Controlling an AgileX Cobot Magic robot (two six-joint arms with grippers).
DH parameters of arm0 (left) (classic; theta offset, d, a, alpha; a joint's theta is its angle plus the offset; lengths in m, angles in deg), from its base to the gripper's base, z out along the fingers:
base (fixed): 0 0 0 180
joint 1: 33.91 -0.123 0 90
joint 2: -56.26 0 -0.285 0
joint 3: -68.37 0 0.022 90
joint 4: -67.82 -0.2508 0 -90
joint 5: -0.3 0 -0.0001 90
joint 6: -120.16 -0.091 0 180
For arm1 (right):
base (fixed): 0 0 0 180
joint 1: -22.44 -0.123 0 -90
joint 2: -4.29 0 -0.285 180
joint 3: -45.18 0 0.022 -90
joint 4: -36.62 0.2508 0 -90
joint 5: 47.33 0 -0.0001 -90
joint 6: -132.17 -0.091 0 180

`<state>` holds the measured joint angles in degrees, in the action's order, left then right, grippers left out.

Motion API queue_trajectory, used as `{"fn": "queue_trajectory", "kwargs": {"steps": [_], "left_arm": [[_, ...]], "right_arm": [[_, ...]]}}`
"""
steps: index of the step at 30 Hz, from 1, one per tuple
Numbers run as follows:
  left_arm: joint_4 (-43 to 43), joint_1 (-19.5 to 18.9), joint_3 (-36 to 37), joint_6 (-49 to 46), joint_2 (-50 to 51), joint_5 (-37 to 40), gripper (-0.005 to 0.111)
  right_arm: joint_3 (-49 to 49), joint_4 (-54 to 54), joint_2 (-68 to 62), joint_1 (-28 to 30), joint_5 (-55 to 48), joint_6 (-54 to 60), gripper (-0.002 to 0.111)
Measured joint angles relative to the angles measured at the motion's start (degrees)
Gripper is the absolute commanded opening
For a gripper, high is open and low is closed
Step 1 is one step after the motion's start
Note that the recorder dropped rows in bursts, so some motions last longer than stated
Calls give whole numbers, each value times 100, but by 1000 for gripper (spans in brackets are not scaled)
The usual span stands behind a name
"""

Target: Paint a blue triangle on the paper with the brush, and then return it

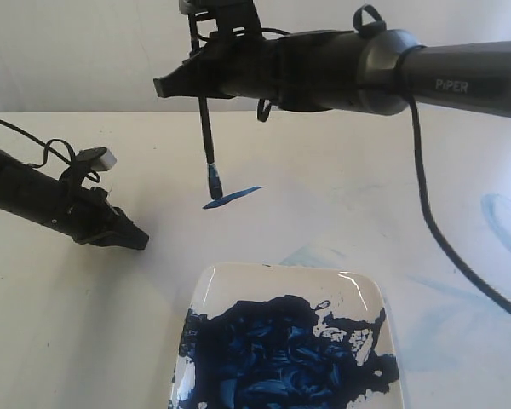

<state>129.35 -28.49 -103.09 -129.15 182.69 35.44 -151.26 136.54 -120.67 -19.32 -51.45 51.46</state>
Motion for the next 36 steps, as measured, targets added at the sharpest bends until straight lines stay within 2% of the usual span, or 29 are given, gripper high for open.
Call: {"fn": "queue_trajectory", "kwargs": {"steps": [3, 10, 17, 19, 22, 36], "left_arm": [[0, 0, 0, 0, 0, 0, 0], [0, 0, 0, 0, 0, -10, 0], [0, 0, 0, 0, 0, -10, 0], [0, 0, 0, 0, 0, -10, 0], [0, 0, 0, 0, 0, -10, 0], [0, 0, 0, 0, 0, -10, 0]], "right_arm": [[0, -11, 91, -283, 1145, -359, 0], [0, -126, 169, -827, 3357, -2233, 0], [0, 26, 169, -907, 3513, -2910, 0], [0, 1, 135, -907, 3948, -3246, 0], [0, -8, 72, -918, 4212, -3334, 0], [0, -233, -207, -956, 4235, -3632, 0]]}}
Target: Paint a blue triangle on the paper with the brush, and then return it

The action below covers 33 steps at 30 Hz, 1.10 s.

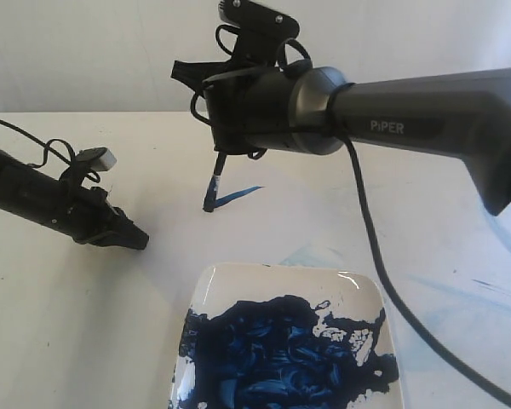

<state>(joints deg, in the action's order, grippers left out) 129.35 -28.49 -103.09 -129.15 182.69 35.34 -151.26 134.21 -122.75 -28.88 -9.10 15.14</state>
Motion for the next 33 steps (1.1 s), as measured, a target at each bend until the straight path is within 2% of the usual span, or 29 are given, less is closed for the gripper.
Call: {"fn": "queue_trajectory", "kwargs": {"steps": [29, 33], "left_arm": [[0, 0, 0, 0, 0, 0, 0], [0, 0, 0, 0, 0, 0, 0]], "right_arm": [[0, 279, 116, 0, 805, 888, 0], [0, 279, 116, 0, 669, 913, 0]]}}
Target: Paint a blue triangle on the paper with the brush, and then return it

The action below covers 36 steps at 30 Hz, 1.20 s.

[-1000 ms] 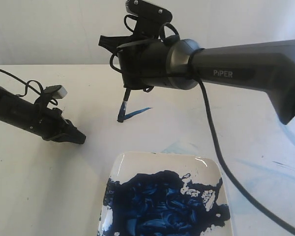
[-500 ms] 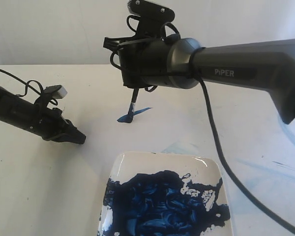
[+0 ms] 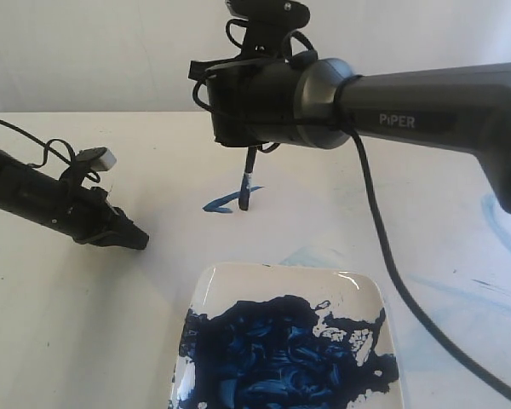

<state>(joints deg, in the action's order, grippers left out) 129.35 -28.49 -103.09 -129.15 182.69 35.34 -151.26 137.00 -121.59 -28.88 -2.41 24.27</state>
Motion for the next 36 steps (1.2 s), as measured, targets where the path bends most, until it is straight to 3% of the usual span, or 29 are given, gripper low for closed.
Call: {"fn": "queue_trajectory", "kwargs": {"steps": [7, 36], "left_arm": [[0, 0, 0, 0, 0, 0, 0], [0, 0, 0, 0, 0, 0, 0]], "right_arm": [[0, -374, 13, -13, -902, -541, 0], [0, -1251, -129, -17, -1382, -546, 0]]}}
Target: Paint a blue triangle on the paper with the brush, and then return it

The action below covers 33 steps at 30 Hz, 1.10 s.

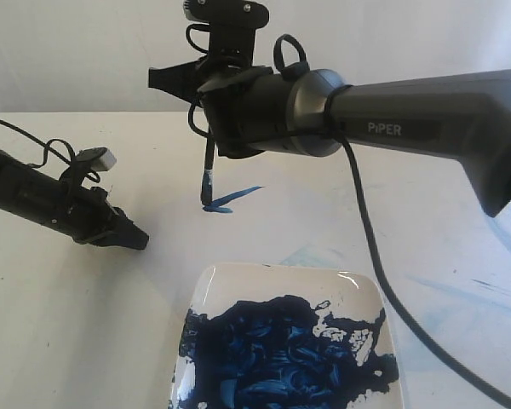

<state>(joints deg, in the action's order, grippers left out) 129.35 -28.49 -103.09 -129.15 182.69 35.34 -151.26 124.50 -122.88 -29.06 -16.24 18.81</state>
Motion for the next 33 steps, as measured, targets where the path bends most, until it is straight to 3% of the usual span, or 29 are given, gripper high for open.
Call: {"fn": "queue_trajectory", "kwargs": {"steps": [33], "left_arm": [[0, 0, 0, 0, 0, 0, 0]], "right_arm": [[0, 753, 0, 0, 460, 1017, 0]]}}
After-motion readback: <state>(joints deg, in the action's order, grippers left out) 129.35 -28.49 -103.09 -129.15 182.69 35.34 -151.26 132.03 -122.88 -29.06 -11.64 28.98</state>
